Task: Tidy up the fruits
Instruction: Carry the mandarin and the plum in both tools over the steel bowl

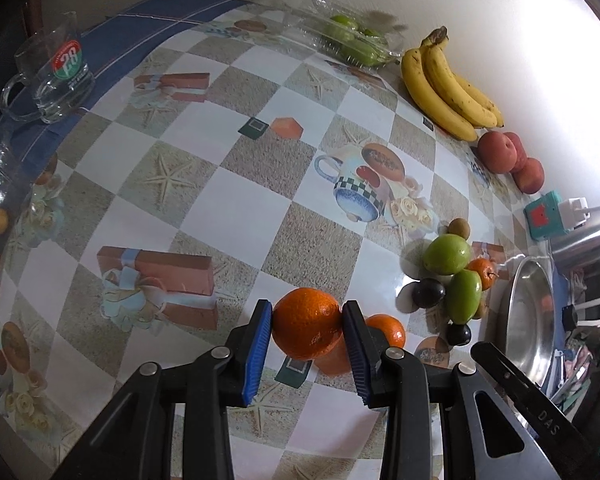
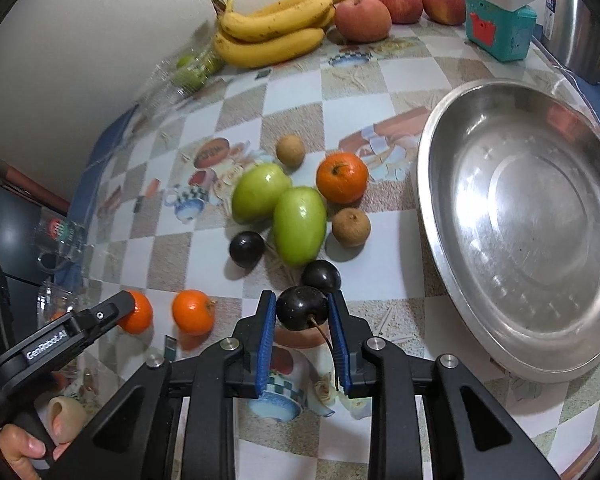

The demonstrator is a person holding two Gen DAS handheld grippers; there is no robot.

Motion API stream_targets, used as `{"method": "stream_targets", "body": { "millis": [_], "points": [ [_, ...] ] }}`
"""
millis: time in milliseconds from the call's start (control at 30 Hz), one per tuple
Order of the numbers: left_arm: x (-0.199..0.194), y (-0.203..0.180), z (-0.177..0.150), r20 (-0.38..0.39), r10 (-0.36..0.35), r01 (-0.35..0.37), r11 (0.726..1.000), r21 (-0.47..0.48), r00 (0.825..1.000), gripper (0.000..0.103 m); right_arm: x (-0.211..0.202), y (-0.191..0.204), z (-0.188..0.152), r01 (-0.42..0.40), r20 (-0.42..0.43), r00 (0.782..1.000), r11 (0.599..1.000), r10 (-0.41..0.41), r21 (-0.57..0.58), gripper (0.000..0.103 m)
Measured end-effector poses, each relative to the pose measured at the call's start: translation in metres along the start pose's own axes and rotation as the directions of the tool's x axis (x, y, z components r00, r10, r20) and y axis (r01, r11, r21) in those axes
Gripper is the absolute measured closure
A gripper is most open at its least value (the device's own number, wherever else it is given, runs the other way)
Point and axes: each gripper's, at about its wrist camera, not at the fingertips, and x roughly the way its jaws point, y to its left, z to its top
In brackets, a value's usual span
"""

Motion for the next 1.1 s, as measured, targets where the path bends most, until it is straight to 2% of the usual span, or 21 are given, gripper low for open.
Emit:
{"method": "stream_targets", "body": {
  "millis": [300,533,767,1100],
  "points": [
    [-0.011,-0.033,0.012,0.019,-0.005,0.004,1.0,0.018,1.0,0.065,-0.026,-0.011,0.005,-0.006,0.074,0.997,1.0,0.004,0.025,0.075],
    [-0.01,-0.083,0.014,0.015,-0.029,0.028,0.996,0.09,0.999,0.065,-0.043,-0.041,0.011,0.051,0.126,0.99,0.994,-0.063,0.094,0.075],
    [-0.005,-0.126,0.011,-0.001,-0.062,0.062,0.988,0.143,0.998,0.065,-0.057,-0.08,0.015,0.145,0.151,0.973,0.972,-0.174,0.187,0.075],
    [0.01,-0.197,-0.008,-0.027,-0.12,0.122,0.952,0.281,0.992,0.065,-0.074,-0.13,0.012,0.232,0.156,0.944,0.919,-0.292,0.318,0.075]
  ]
}}
